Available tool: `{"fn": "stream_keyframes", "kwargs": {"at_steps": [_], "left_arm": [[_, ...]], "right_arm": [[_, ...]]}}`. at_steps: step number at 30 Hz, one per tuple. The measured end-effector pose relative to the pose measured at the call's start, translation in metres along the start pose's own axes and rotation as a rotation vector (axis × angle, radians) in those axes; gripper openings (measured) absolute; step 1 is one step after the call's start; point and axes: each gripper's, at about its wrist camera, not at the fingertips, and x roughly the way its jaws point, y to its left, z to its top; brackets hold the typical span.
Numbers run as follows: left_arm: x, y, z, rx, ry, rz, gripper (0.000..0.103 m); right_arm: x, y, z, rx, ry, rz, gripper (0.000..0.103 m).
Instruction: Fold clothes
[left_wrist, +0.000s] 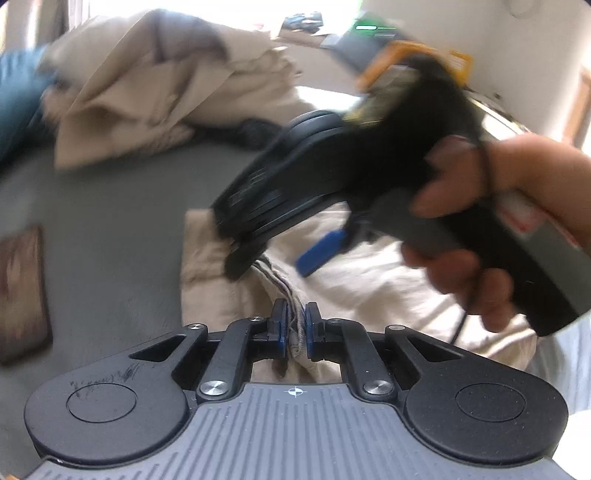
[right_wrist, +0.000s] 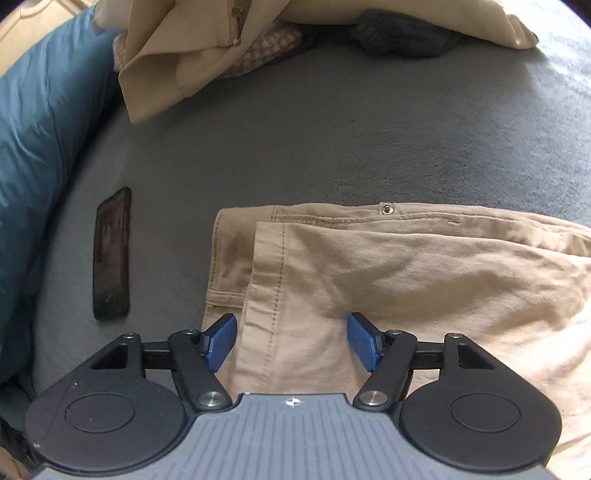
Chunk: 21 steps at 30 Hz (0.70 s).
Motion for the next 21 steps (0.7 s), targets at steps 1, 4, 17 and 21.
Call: {"fn": "stream_keyframes", "kwargs": {"at_steps": [1,4,17,21], "left_arm": [[0.001,-0.002,0.001,0.016,-0.004,-0.006,0.008],[0.001,-0.008,0.003,0.052,-0.019,-0.007,0.008],[-0.007,0.003,0.007,-0.062,-0.090,-0.017,0.008],[-0.005,0.018,0.002,-0.151,-0.063,-0.012,0.008]], "right_arm": [[0.001,0.003,0.000,-0.020,0.005,-0.014,0.069],[0.004,0.013,-0.001,-0.093,0.010,-0.056,0.068],[-0.031,0.029,-0.020,-0.241,-0.219,-0.167,0.009],[-0.022,0.045,-0.016,-0.305,-0.231,-0.194,0.009]]}}
